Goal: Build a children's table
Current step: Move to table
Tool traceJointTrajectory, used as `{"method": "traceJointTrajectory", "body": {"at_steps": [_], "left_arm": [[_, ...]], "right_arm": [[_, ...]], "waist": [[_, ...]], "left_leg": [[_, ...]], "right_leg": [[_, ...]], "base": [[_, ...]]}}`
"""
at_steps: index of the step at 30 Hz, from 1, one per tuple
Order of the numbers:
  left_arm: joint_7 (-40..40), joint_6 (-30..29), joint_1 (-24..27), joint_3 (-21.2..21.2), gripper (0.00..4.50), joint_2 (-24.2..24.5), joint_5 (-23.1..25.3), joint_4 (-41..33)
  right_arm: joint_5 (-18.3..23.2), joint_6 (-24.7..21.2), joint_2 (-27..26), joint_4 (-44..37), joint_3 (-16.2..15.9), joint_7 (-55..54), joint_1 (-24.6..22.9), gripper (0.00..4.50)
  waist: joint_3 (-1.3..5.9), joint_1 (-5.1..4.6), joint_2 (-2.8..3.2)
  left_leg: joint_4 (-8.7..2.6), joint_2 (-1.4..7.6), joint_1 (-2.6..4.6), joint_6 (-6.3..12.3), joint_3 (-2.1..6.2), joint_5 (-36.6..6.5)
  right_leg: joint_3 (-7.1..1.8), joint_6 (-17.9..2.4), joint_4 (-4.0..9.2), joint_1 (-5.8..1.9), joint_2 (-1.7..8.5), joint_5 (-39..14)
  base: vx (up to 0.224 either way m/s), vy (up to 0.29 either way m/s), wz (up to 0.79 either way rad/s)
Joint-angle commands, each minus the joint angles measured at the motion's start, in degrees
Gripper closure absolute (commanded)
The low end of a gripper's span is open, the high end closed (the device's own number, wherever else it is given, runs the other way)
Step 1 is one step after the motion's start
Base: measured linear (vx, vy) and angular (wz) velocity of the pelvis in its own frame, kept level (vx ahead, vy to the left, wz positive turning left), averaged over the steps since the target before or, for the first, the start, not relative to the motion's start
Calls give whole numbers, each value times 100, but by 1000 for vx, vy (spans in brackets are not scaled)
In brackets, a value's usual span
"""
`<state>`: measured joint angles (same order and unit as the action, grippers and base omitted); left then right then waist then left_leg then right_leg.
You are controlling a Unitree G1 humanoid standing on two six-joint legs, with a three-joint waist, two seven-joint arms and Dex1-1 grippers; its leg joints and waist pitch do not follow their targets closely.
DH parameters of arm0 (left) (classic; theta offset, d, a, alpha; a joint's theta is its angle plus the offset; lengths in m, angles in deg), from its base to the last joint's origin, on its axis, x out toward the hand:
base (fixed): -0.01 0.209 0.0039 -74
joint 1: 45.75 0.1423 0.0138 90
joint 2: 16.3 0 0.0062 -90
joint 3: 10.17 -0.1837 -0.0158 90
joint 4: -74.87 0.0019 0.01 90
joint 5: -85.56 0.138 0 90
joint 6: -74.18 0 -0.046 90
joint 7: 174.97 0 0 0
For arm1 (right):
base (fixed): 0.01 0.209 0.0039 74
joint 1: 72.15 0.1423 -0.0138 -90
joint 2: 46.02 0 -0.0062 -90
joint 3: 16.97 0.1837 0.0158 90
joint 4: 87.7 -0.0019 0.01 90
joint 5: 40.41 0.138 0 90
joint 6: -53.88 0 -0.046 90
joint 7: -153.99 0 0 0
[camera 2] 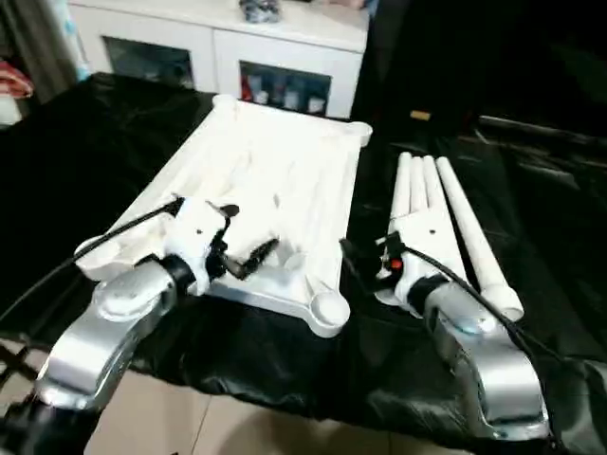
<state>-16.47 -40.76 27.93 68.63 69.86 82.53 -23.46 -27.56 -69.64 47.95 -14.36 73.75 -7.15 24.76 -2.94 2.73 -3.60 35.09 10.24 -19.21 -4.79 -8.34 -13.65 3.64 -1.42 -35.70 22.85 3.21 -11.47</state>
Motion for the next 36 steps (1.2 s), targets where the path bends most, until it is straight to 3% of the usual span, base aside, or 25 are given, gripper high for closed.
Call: {"method": "traceJointTrajectory", "body": {"at_steps": [1,6,7,8,10,11,12,13,14,15,16,18,19,20,21,22,23,24,25,26,27,28,29,31,36], "left_arm": [[238,52,-100,154,0,-85,8,21],[392,40,-52,294,0,-214,-114,-5],[420,54,-64,299,0,-225,-82,18],[431,69,-73,307,0,-238,-57,40],[440,104,-106,319,0,-252,-24,103],[441,106,-108,319,0,-253,-23,107],[432,-29,-163,367,0,-286,-81,180],[430,-158,-194,404,0,-310,-134,220],[448,-222,-213,427,0,-323,-152,247],[542,-284,-280,545,0,-358,-192,395],[559,-293,-295,565,0,-361,-197,423],[538,-92,-376,461,0,-232,-3,542],[537,-86,-386,464,0,-226,4,560],[536,-81,-394,466,0,-220,10,572],[555,-74,-418,483,0,-212,36,602],[546,4,-436,517,0,-207,54,627],[488,28,-470,544,0,-155,62,659],[421,62,-503,557,0,-91,74,691],[377,75,-532,563,0,-50,75,721],[252,66,-587,546,0,76,80,785],[218,65,-602,540,0,112,81,803],[113,81,-642,516,0,207,65,839],[113,81,-642,516,0,207,65,839],[61,91,-719,470,0,368,142,900],[373,8,-620,721,0,207,54,793]], "right_arm": [[7,-182,-95,-17,104,-264,70,3],[116,-324,-606,-300,42,-599,-174,3],[115,-356,-668,-359,10,-622,-221,3],[114,-383,-696,-386,-1,-629,-239,3],[109,-441,-786,-453,7,-725,-295,3],[110,-446,-791,-457,9,-734,-298,3],[117,-525,-867,-509,41,-866,-333,3],[116,-558,-893,-527,55,-918,-342,3],[113,-575,-909,-538,63,-950,-346,3],[80,-563,-958,-565,100,-1040,-351,3],[64,-570,-964,-575,105,-1055,-349,3],[3,-644,-904,-604,84,-1016,-314,3],[4,-648,-885,-601,76,-994,-306,3],[5,-652,-871,-598,70,-978,-300,3],[0,-648,-840,-591,59,-950,-284,3],[18,-649,-801,-586,51,-922,-264,3],[39,-634,-726,-565,34,-841,-230,3],[49,-604,-647,-534,12,-752,-192,3],[58,-587,-595,-514,-1,-697,-166,3],[88,-549,-471,-455,-43,-517,-117,3],[97,-540,-438,-439,-55,-466,-104,3],[76,-493,-338,-394,-97,-334,-68,3],[76,-493,-338,-394,-97,-334,-68,3],[9,-426,-186,-268,-122,-181,19,3],[-59,-321,-267,-100,-27,-349,101,3]], "waist": [[332,23,6],[310,-5,31],[323,-69,141],[298,-131,158],[378,-63,220],[422,-61,177],[466,-62,71],[490,-30,-274],[678,78,-525],[478,180,-402],[432,149,-319],[359,84,-121],[286,115,11],[240,82,30],[159,102,67],[160,-2,36],[333,306,561],[321,615,358],[229,850,327],[250,457,-215],[94,478,-42],[102,547,-4],[78,575,49],[228,457,279],[383,239,257]], "left_leg": [[-395,211,-110,319,27,97],[-442,277,-66,199,57,-148],[-413,505,483,-216,-164,-530],[-576,674,504,-195,-104,-488],[-912,1621,573,337,-75,89],[-860,1700,608,515,-93,400],[-637,1465,586,999,-343,372],[427,-243,220,1159,-954,-1403],[1089,-717,-196,1303,-723,-2284],[1004,-521,-632,1030,-180,-1385],[792,-553,-476,555,17,-405],[711,-272,-441,974,430,-203],[855,-68,-508,1064,616,-395],[915,-27,-520,994,629,-462],[982,-168,-408,824,438,-411],[934,-209,-400,1199,95,-388],[350,869,-571,1719,753,-387],[-307,637,-1068,1206,111,-1852],[-301,653,-1243,771,-86,-2760],[991,346,-271,44,-227,-2091],[1478,110,-216,190,192,-1020],[1294,-23,-645,113,459,-243],[1004,73,-478,-53,419,-299],[-9,243,-144,-444,357,-1426],[-401,230,-168,-92,270,-163]], "right_leg": [[-336,-856,377,-359,411,-350],[-272,-920,389,-324,330,-534],[-242,-885,575,96,-73,-840],[-126,-998,472,125,-102,-709],[169,-974,-161,340,171,40],[188,-1003,-246,405,215,260],[178,-1291,-261,464,245,744],[-280,-1771,517,155,-289,1081],[-707,-2101,434,-361,-16,1249],[-597,-1304,294,-580,589,1134],[-451,795,542,-479,678,994],[-737,1528,823,-529,1384,-30],[-860,1366,1073,-528,1814,-1503],[-701,1308,1128,-535,1861,-2289],[-107,1543,1357,-364,1520,-3873],[1062,3107,2096,-325,287,-3974],[995,2566,-63,-749,609,-2097],[-39,205,-1608,-462,224,-1437],[-439,196,-1929,-668,192,-2287],[-980,950,-471,388,450,-6139],[-1239,543,545,655,1076,-7382],[-1275,289,305,139,834,-6404],[-1099,145,280,175,798,-5705],[-512,-455,-220,73,181,-1992],[-324,-621,88,-369,368,865]], "base": [[0,0,0],[0,0,0],[0,0,0],[-4,-21,-19],[6,-74,-38],[12,-136,-41],[10,-186,-50],[10,-186,-50],[40,-158,-55],[20,-143,-45],[20,-143,-45],[-60,-98,-16],[-75,-61,-13],[-101,-20,-41],[-132,1,-64],[-132,1,-64],[-143,-11,-35],[-132,-1,-11],[-132,-1,-11],[-101,-26,2],[-63,-59,13],[-63,-59,13],[0,0,0],[-60,29,19],[-12,86,0]]}}
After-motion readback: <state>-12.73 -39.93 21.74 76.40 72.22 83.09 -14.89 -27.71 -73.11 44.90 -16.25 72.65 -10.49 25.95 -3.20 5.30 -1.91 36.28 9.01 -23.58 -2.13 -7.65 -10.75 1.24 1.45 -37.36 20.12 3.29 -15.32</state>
